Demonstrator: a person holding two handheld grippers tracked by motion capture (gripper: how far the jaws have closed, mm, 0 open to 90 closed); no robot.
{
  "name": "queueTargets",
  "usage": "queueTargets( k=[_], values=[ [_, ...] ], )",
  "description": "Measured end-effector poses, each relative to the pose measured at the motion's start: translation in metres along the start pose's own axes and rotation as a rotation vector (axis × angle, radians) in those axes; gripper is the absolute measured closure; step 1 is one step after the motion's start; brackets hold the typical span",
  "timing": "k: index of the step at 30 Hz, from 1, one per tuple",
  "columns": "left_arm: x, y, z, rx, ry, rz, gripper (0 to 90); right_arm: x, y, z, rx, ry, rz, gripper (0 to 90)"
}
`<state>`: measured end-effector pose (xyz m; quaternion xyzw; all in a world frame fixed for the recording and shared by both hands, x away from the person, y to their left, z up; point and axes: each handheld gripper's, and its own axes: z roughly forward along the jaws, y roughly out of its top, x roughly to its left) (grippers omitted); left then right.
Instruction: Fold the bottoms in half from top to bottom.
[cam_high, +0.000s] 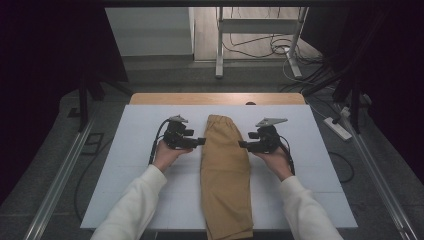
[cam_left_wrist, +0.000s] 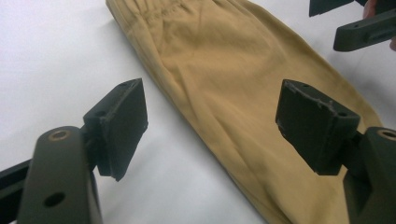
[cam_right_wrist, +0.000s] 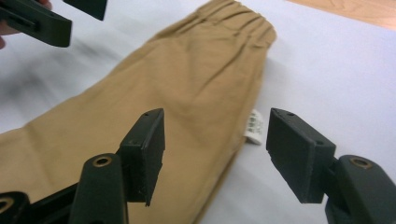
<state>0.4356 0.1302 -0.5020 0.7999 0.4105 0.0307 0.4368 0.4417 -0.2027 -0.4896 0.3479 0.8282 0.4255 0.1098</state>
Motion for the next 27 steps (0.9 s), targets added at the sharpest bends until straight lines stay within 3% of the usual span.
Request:
queueTargets(
  k=[12,17,27],
  values=[
    [-0.002,0.02,0.01,-0.001,0.013,0.022,24.9,-0.018,0.011,0.01,0.001,-0.019,0.012,36.5],
    [0.002,0.02,0.01,0.0,0.018,0.011,24.9,-0.019,0.014,0.012,-0.01,0.004,0.025,36.4],
    [0.014,0.019,0.018,0.021,0.045,-0.019,25.0,-0.02,0.019,0.027,0.025,-0.019,-0.006,35.9]
  ],
)
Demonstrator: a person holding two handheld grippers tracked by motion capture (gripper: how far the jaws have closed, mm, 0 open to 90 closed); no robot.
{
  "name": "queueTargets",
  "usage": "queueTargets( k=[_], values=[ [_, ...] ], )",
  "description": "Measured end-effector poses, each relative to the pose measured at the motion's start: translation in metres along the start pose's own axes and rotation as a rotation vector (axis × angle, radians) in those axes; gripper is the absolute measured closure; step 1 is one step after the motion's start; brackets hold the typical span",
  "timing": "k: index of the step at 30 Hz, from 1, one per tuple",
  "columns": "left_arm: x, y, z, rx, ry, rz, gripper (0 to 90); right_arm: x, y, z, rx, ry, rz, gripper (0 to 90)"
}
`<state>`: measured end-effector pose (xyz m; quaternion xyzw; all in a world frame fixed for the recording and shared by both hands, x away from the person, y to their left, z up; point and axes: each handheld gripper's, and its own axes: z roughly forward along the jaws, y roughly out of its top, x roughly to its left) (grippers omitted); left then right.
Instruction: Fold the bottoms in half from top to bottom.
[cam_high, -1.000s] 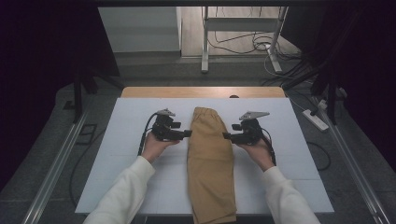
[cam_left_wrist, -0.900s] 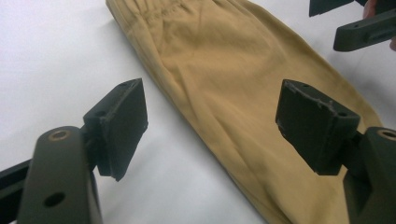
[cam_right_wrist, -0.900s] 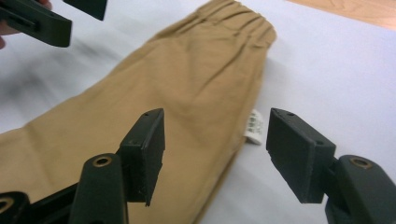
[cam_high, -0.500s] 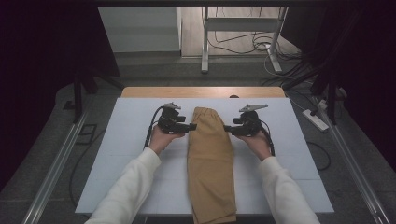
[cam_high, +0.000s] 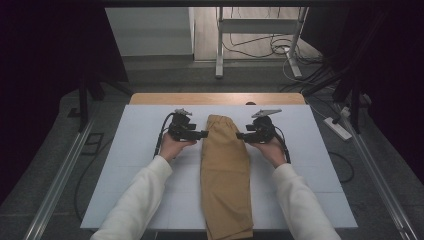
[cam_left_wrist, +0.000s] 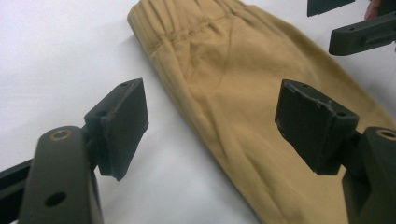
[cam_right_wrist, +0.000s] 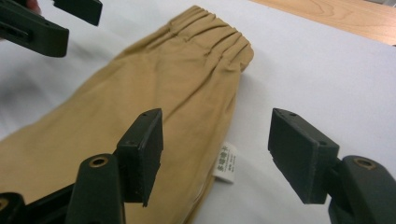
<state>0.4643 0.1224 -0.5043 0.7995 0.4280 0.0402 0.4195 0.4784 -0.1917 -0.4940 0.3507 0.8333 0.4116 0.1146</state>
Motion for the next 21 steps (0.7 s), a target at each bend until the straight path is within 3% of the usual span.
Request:
queueTargets(
  k=[10,21],
  values=[
    [0.01,0.003,0.024,0.03,0.013,-0.021,25.7,-0.008,0.003,0.025,0.049,-0.017,0.002,34.3],
    [0.014,0.001,0.042,0.082,0.029,-0.024,26.1,-0.013,-0.003,0.046,0.079,0.009,0.031,33.2]
  ],
)
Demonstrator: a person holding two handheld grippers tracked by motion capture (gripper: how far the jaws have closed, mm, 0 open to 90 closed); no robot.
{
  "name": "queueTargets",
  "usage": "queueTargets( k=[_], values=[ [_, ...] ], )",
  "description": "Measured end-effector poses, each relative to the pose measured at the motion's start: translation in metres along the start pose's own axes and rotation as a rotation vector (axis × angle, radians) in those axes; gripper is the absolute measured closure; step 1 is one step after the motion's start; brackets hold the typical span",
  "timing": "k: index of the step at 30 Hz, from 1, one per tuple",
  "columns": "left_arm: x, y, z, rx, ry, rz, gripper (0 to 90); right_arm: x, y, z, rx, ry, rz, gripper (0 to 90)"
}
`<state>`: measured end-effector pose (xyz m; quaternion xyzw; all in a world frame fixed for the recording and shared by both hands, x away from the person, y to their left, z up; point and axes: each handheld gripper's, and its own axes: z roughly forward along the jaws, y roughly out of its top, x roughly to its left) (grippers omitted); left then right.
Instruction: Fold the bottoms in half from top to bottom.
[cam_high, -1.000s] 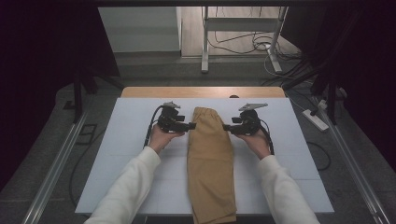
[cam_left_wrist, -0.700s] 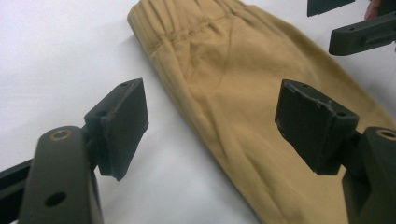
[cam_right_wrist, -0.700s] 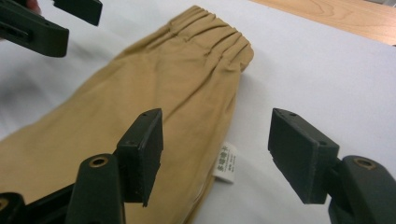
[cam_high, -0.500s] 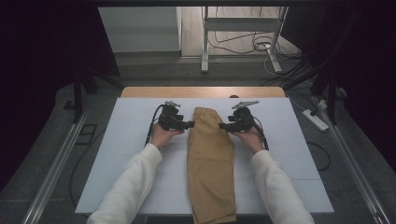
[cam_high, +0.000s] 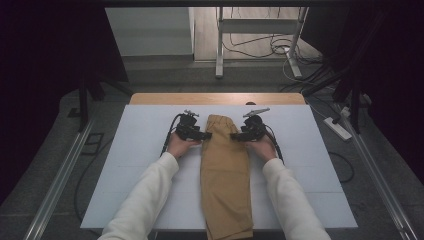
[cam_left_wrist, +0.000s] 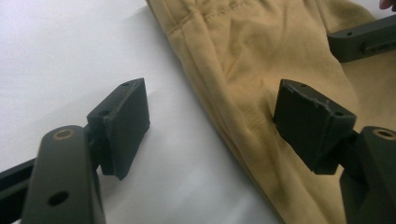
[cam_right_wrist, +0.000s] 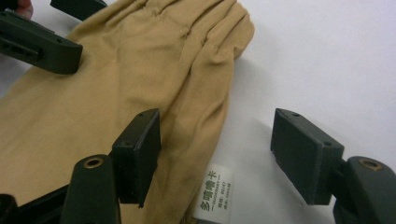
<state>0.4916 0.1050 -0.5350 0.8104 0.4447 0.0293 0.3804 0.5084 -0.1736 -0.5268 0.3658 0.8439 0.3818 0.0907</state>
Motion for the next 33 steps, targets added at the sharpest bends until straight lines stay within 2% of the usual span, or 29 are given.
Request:
queueTargets(
  k=[5,7,11,13,16,20,22,25,33],
  values=[
    [0.0,0.0,0.002,-0.005,0.0,-0.006,27.5,0.0,0.001,0.001,0.007,0.012,-0.011,36.6],
    [0.0,0.0,0.002,-0.004,0.0,-0.003,31.2,0.001,0.002,0.001,0.018,0.021,-0.017,40.1],
    [-0.003,-0.001,0.003,0.006,-0.025,0.012,41.5,0.006,0.004,0.003,0.03,0.037,-0.04,49.7],
    [-0.005,-0.001,0.003,0.016,-0.034,0.028,49.6,0.008,0.005,0.003,0.047,0.062,-0.035,59.8],
    [-0.007,-0.002,0.003,0.028,-0.052,0.034,63.7,0.011,0.006,0.004,0.063,0.072,-0.051,69.8],
    [-0.009,-0.003,0.004,0.035,-0.075,0.03,77.5,0.011,0.005,0.003,0.061,0.076,-0.048,77.0],
    [-0.011,-0.003,0.004,0.031,-0.064,0.047,80.5,0.012,0.005,0.002,0.05,0.07,-0.049,79.4],
    [-0.013,-0.002,0.002,0.027,-0.051,0.062,83.0,0.016,0.007,-0.001,0.039,0.052,-0.084,80.7],
    [-0.018,0.003,-0.013,-0.017,-0.047,0.091,84.2,0.022,0.013,-0.016,-0.021,0.045,-0.111,81.5]
  ],
)
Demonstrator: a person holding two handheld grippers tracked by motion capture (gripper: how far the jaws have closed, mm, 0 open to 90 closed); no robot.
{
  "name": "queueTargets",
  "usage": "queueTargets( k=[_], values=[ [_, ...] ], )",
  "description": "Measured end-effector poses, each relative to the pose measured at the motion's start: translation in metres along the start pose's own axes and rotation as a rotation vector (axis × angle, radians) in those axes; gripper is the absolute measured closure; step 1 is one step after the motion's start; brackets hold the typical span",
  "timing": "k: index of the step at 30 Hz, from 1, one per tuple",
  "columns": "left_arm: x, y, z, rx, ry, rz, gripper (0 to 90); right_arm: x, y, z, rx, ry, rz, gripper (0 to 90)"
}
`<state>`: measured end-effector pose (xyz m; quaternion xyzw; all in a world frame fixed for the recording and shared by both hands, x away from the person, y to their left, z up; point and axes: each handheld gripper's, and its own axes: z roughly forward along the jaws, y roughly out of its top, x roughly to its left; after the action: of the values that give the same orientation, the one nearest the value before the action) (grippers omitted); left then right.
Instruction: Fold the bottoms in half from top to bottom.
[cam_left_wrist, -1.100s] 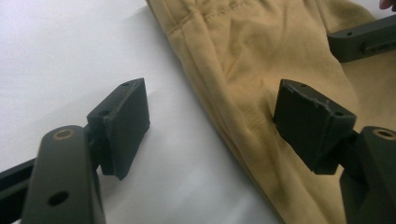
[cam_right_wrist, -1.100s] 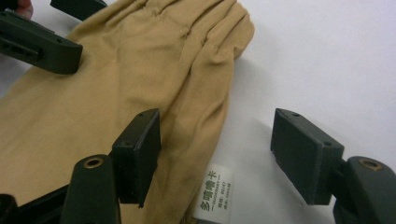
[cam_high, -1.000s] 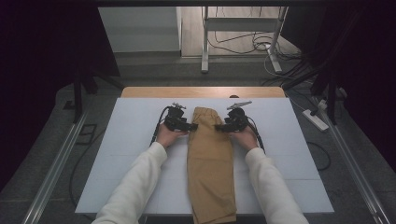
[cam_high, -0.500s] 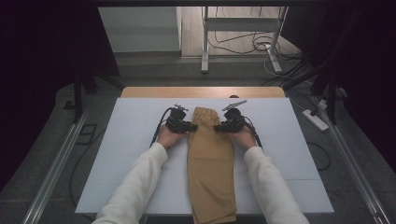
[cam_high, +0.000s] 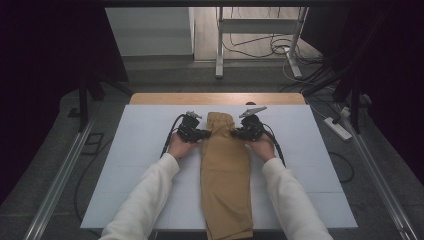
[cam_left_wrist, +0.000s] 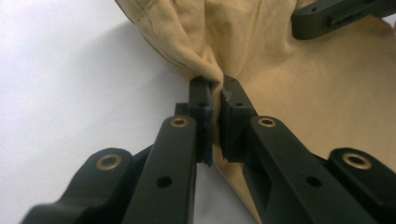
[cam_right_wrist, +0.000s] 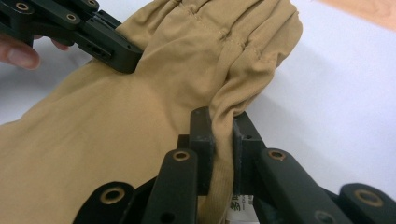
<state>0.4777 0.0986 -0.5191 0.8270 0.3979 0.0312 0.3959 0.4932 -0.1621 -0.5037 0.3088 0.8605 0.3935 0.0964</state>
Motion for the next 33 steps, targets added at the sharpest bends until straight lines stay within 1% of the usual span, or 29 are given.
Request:
queueTargets(
  k=[3,6,9,11,16,26,33],
  values=[
    [-0.002,0.002,-0.006,-0.02,0.0,0.008,84.5,0.002,0.002,-0.005,-0.03,-0.005,-0.006,81.7],
    [-0.002,0.005,-0.013,-0.047,-0.007,0.009,84.5,0.003,0.004,-0.009,-0.052,-0.005,-0.009,81.7],
    [-0.003,0.01,-0.023,-0.081,-0.01,0.011,84.6,0.005,0.008,-0.017,-0.081,-0.021,-0.037,81.8],
    [-0.005,0.015,-0.029,-0.094,-0.005,0.02,84.6,0.007,0.013,-0.023,-0.108,-0.03,-0.055,81.9],
    [-0.01,0.022,-0.039,-0.114,0.005,0.047,84.6,0.01,0.022,-0.033,-0.137,-0.044,-0.075,81.9],
    [-0.01,0.022,-0.039,-0.106,0.0,0.049,84.7,0.009,0.02,-0.033,-0.134,-0.028,-0.058,82.0],
    [-0.011,0.025,-0.041,-0.106,0.003,0.055,84.7,0.008,0.02,-0.033,-0.137,-0.031,-0.056,82.0]
  ],
)
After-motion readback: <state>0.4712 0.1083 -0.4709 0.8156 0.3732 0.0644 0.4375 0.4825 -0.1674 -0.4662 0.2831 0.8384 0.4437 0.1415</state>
